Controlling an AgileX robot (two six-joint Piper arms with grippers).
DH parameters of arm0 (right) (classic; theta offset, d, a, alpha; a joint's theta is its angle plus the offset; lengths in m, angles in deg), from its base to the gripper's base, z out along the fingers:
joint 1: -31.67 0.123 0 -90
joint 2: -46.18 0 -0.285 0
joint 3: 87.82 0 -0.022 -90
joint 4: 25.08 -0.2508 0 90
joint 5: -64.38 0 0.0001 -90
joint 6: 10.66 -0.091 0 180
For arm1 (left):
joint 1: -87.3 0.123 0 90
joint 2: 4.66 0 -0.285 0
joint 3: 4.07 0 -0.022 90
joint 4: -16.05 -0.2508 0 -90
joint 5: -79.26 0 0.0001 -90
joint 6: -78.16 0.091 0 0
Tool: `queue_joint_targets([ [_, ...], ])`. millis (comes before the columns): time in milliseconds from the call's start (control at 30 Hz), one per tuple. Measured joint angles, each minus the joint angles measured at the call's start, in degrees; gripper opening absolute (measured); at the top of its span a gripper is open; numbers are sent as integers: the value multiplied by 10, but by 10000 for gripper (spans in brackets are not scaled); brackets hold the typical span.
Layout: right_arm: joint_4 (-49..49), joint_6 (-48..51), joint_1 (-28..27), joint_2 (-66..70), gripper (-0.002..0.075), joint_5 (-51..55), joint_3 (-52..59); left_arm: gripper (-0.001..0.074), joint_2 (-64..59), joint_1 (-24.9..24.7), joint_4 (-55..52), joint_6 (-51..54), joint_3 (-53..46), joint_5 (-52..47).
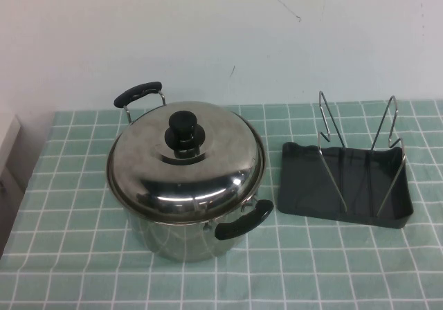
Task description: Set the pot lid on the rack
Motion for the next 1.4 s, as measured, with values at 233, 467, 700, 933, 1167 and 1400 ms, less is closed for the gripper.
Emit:
queue_joint_targets([
  [233,0,0,0,0,-3,0,0,-3,0,0,0,0,0,0],
  [467,0,0,0,0,-3,0,0,-3,0,0,0,-1,0,0],
  [700,0,0,0,0,-3,0,0,-3,0,-1,-2,-22,0,0],
  [933,0,0,0,0,-3,0,0,-4,0,-22,-28,-81,0,0],
  [1167,0,0,0,0,-3,0,0,-3,0,-22,-32,-82,0,0],
  [1400,1,0,0,0,-3,0,0,-3,0,-22,-32,-83,0,0],
])
